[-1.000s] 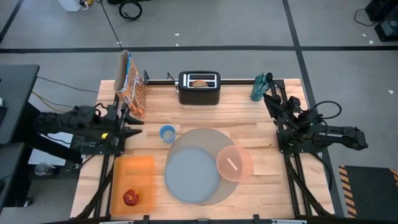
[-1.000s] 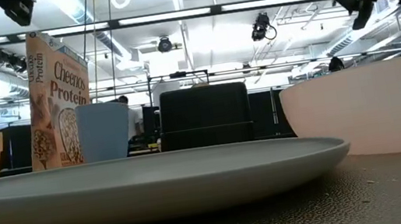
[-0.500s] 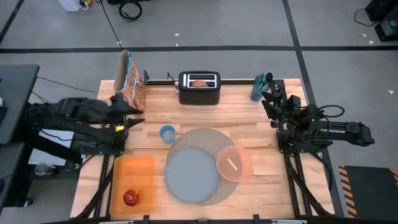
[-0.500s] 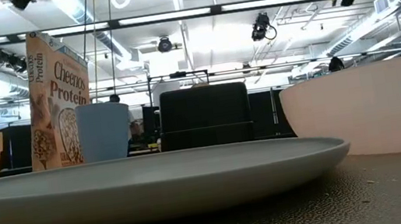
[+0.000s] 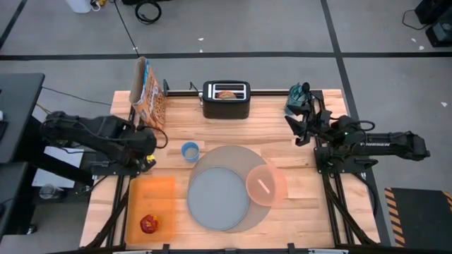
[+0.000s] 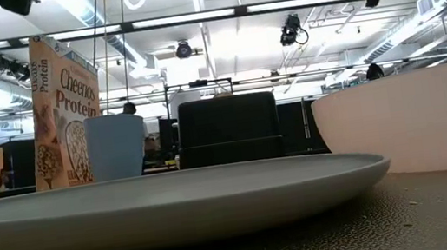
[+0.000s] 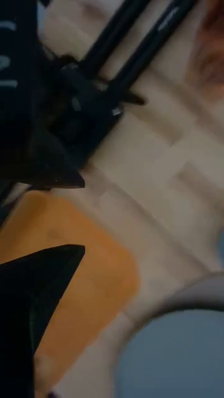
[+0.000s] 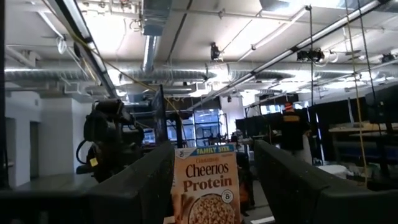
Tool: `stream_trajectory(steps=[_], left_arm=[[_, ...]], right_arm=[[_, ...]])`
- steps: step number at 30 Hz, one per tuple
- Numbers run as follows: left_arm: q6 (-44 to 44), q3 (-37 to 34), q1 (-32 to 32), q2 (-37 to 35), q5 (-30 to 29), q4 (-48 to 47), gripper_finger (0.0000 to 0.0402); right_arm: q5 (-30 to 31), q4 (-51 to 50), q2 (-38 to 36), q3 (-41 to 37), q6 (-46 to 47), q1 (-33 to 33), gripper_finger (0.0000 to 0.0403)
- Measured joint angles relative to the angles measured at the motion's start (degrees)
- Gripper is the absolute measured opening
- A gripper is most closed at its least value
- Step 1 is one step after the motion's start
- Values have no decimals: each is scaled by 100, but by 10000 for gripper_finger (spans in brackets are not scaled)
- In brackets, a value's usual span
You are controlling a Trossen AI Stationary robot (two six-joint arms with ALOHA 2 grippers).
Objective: Arrange a breakfast setting
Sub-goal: Pour the cereal from the yellow cereal box into the orange bowl
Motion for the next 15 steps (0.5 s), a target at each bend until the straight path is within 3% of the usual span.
stream_trajectory(steps=[10, 15], left_arm=[[-2291, -408, -1740, -94, -2360, -127, 167], [-3442, -1158, -2347, -95, -2852, -136, 167]], right_arm=[[-365, -4, 5, 0, -264, 0, 228], [-363, -27, 5, 0, -367, 0, 228]])
